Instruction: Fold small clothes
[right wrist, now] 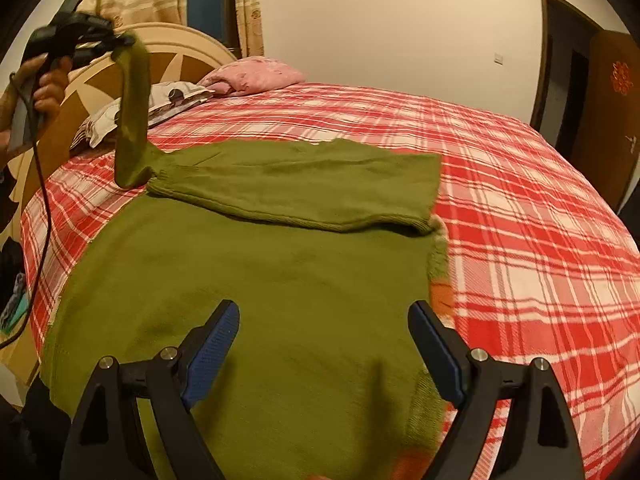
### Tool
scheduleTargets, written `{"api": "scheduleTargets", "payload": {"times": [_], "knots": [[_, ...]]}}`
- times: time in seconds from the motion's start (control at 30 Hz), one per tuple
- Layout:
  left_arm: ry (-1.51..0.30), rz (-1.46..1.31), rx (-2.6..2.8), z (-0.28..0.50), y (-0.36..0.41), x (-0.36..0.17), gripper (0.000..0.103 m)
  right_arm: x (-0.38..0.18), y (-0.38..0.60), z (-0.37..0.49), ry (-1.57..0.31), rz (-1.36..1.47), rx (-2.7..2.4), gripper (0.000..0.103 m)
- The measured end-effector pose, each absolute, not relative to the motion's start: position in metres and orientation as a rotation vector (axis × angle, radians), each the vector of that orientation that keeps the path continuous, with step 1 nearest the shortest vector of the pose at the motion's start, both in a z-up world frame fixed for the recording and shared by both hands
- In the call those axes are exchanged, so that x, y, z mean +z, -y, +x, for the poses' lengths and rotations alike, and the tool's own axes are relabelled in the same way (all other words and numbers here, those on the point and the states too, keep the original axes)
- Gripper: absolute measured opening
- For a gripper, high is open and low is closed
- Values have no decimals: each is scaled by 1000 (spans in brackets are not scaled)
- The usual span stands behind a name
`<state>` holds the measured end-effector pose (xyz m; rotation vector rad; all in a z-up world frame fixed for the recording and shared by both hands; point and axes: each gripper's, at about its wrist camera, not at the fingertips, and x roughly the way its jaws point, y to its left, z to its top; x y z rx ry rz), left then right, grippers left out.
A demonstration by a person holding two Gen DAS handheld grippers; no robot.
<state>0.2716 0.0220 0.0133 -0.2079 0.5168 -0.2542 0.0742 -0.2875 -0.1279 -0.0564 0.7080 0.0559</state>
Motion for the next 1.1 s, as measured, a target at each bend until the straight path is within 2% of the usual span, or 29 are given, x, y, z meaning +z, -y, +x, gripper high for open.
{"api": "scheduleTargets", "payload": {"times": [0.27, 0.6, 0.67, 0.73, 0.8, 0.87, 0.9, 0.93, 1.1], "knots": [[-576, -134, -370, 280, 72, -4, 6, -129, 314, 66, -695, -4, 24, 87], [-681, -9, -391, 295, 157, -72, 7, -140, 341, 69, -709, 100, -20, 87], [-698, 10, -390, 298, 166, -80, 8, -143, 341, 69, -713, 103, -20, 87], [-711, 28, -411, 297, 174, -86, 15, -147, 341, 70, -722, 106, -9, 87], [-701, 57, -426, 292, 178, -86, 16, -149, 340, 70, -727, 108, -2, 87], [-684, 74, -442, 287, 177, -83, 29, -149, 341, 70, -724, 117, 9, 87], [-666, 85, -445, 281, 172, -78, 50, -149, 341, 70, -724, 121, 10, 87], [-644, 88, -443, 277, 168, -74, 66, -149, 342, 71, -724, 127, 10, 87], [-570, 187, -375, 262, 130, -70, 74, -145, 339, 73, -727, 110, 0, 87]]}}
